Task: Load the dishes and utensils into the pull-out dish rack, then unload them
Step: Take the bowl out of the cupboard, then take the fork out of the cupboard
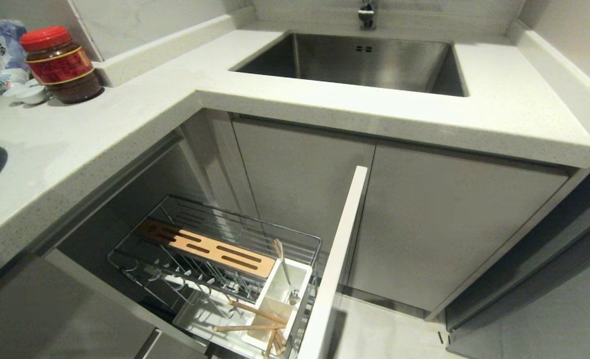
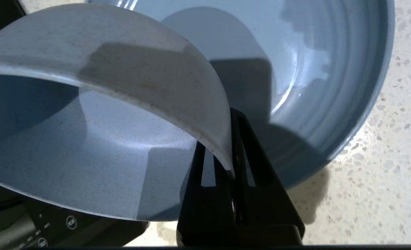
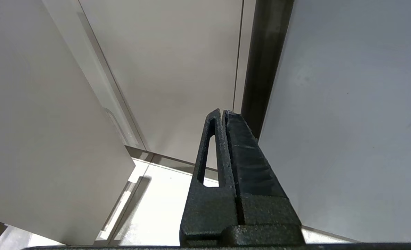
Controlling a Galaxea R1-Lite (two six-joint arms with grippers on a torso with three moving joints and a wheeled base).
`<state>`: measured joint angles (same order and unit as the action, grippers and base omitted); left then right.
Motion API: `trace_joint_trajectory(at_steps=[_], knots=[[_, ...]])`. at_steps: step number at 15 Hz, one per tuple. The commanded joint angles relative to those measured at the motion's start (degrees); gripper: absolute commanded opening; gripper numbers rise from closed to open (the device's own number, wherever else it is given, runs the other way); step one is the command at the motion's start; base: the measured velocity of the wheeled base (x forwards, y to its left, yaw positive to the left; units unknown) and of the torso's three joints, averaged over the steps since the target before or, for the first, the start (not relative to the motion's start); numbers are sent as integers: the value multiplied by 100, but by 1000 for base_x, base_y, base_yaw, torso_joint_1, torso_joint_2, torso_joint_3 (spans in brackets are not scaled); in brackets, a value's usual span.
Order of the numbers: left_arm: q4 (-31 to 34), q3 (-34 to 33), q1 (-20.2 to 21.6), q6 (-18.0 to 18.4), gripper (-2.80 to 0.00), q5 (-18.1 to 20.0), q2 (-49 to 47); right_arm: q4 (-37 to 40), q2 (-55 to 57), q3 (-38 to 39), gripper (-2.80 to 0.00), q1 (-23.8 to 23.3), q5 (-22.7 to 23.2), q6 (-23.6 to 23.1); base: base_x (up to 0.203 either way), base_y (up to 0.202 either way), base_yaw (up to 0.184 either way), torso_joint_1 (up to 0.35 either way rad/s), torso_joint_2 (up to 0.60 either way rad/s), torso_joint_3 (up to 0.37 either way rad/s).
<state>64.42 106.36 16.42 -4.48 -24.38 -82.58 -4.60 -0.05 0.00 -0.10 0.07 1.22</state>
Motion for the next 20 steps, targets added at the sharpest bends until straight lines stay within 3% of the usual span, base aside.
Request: trace_joint_trajectory(at_steps=[1,15,16,20], knots=[[36,7,10,0,-280,-14,-137,-6,-4,149,-280,1,1,1,0,0,0,0,0,0],[18,16,79,79,-280,-23,-375,-3,-4,149,-280,1,1,1,0,0,0,0,0,0],[10,32,89,73,0,-25,-373,-6,-4,149,-280,1,1,1,0,0,0,0,0,0],[-8,51,98,62,0,-23,-293,-4,-4,149,-280,1,1,1,0,0,0,0,0,0]])
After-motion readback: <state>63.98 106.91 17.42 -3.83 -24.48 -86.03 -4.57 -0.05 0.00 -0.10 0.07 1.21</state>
